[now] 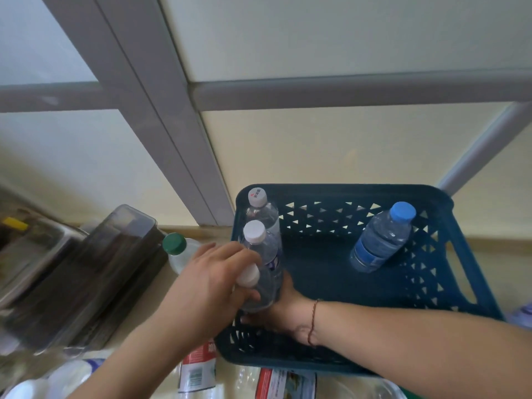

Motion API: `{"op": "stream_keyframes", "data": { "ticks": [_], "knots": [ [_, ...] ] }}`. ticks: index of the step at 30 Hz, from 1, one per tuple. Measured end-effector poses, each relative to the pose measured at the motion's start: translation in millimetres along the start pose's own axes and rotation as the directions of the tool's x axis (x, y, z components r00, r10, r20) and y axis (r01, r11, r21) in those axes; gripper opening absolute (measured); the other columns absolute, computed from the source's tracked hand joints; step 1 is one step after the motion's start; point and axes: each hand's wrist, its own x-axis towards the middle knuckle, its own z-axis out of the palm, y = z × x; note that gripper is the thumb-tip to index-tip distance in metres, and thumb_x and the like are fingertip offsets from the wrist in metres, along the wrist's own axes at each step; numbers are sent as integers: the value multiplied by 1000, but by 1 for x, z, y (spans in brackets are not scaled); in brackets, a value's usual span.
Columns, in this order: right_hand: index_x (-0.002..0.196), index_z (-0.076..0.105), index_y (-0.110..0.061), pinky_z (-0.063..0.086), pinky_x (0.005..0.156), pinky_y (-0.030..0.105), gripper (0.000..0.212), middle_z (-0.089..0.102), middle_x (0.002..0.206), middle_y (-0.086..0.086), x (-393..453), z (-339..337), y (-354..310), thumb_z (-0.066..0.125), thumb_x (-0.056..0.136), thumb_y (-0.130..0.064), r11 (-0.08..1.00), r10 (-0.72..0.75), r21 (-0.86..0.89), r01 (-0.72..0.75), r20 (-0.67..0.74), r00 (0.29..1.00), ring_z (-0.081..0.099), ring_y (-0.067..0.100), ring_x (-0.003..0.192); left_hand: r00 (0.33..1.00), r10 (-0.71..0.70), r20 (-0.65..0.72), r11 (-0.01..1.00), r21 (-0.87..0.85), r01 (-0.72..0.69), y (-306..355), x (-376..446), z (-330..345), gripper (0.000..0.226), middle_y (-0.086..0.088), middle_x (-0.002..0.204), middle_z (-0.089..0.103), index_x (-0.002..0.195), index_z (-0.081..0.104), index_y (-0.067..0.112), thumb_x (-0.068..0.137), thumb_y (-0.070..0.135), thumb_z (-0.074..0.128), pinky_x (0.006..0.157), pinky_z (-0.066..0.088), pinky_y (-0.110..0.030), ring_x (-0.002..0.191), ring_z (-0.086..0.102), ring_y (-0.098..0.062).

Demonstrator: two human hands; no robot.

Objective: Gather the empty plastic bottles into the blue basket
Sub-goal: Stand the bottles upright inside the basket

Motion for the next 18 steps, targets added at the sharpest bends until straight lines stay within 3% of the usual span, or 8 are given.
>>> {"op": "stream_keyframes", "data": {
  "ticks": [2, 4, 8, 10, 11, 13, 15, 18],
  "knots": [
    [144, 0, -17, 38, 109, 35, 123, 36, 142, 1, -6, 1, -2, 91, 61, -17, 996, 37, 84, -37, 5, 999, 41, 15, 125, 997, -78, 12, 992, -98, 78, 0, -2, 0, 45, 16, 105, 62, 103, 61, 34, 67, 31, 88, 82, 49, -35, 94, 60, -18],
    [145, -9, -15, 33, 112, 34, 128, 29, 145, -1, -6, 0, 2, 90, 64, -16, 999, 47, 14, -48, 30, 998, 38, 16, 128, 996, -87, 15, 988, -126, 88, 3, -4, 2, 47, 17, 108, 60, 107, 60, 36, 68, 32, 86, 82, 46, -32, 98, 58, -17],
    [146, -16, -13, 32, 114, 44, 131, 24, 150, 13, -11, -25, -6, 87, 67, -25, 945, 74, -326, -14, 175, 982, 33, 31, 138, 997, -47, 58, 996, -80, 51, 11, -5, -1, 61, 14, 117, 60, 122, 57, 35, 69, 38, 86, 86, 43, -27, 103, 58, -16],
    [150, 1, -14, 51, 98, 35, 113, 50, 133, 12, -21, -47, -11, 82, 71, -21, 963, 57, -270, 9, 236, 970, 52, 28, 121, 994, -46, 101, 997, -61, 52, 11, -6, -6, 63, 14, 124, 58, 129, 52, 38, 73, 44, 82, 93, 46, -31, 111, 56, -15],
    [147, 16, -7, 56, 87, 27, 96, 57, 122, 8, -31, -62, -13, 79, 76, -16, 968, -7, -243, 62, 218, 976, 59, 23, 109, 992, -48, 116, 997, -54, 55, 11, -7, -8, 64, 15, 127, 58, 131, 49, 40, 75, 48, 79, 95, 47, -33, 113, 56, -15],
    [138, 44, -14, 59, 72, 27, 67, 64, 119, 2, -58, -97, -21, 77, 79, -16, 928, -163, -321, 187, 101, 981, 69, 19, 79, 992, -60, 115, 996, -56, 67, 11, -8, -13, 66, 16, 131, 57, 135, 48, 40, 76, 59, 70, 97, 50, -34, 116, 55, -11],
    [117, 64, -23, 57, 70, 21, 39, 73, 104, -3, -89, -139, -34, 75, 81, -16, 841, -436, -401, 362, -107, 893, 70, 11, 67, 999, -53, -10, 994, -98, 52, 13, -10, -17, 59, 11, 127, 61, 130, 57, 31, 80, 62, 66, 93, 54, -36, 113, 58, -11],
    [98, 72, -21, 55, 69, 19, 19, 72, 85, -13, -113, -200, -42, 74, 80, -15, 754, -655, -477, 451, -494, 573, 69, 10, 76, 928, 83, -363, 977, -155, -148, 37, -3, -11, 32, 1, 104, 69, 102, 73, 12, 85, 39, 72, 83, 54, -34, 96, 65, -19]
  ]
}}
